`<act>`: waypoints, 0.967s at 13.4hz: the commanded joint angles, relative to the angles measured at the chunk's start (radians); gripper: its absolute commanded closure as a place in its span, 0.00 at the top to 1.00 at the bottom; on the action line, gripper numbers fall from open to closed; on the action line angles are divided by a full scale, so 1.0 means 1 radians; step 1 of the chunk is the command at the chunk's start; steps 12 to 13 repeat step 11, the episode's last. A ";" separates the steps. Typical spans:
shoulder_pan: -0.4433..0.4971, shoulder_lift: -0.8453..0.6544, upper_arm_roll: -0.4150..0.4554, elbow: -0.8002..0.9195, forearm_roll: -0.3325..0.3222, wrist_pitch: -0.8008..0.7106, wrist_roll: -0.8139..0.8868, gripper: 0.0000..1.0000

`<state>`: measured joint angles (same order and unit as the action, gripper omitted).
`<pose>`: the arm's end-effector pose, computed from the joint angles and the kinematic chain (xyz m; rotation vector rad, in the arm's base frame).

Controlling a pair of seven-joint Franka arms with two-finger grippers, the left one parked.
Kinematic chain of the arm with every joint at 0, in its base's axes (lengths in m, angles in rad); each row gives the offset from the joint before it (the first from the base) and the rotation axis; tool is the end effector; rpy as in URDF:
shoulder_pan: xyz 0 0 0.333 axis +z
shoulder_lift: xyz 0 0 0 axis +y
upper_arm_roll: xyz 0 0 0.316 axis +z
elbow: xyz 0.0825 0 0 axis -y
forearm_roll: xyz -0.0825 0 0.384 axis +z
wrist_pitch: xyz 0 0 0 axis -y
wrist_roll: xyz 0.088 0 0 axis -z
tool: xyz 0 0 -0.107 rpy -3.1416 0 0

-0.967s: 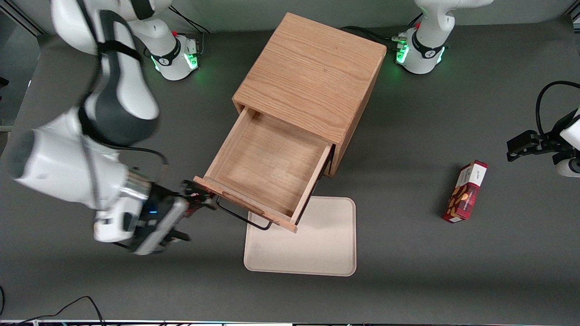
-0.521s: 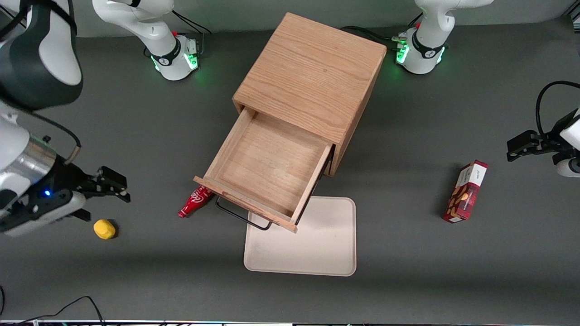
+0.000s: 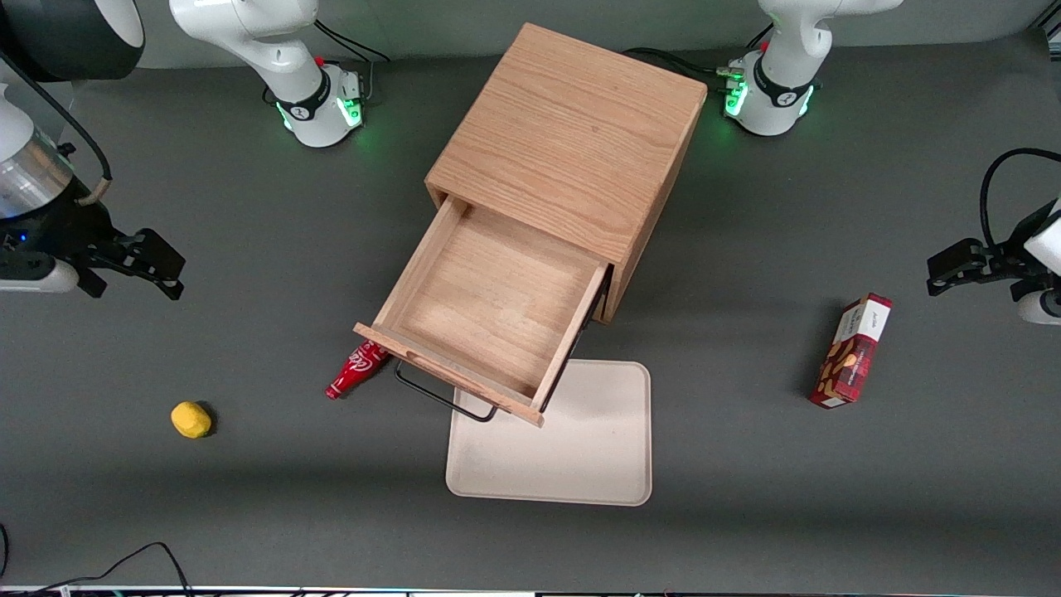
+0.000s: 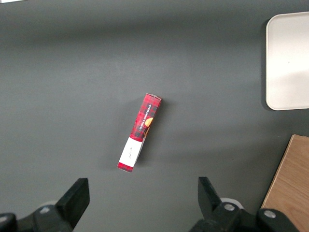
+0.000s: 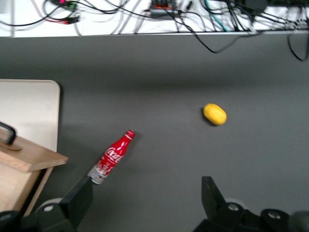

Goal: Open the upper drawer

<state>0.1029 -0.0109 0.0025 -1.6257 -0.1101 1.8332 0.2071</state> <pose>0.5732 0.0517 0.6305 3.0445 -0.1291 0.3560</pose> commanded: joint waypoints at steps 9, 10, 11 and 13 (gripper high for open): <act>0.003 -0.020 -0.154 -0.011 0.075 -0.008 -0.212 1.00; 0.007 -0.009 -0.151 0.006 0.054 -0.032 -0.210 1.00; 0.008 -0.003 -0.150 0.016 0.053 -0.046 -0.210 1.00; 0.008 -0.003 -0.150 0.016 0.053 -0.046 -0.210 1.00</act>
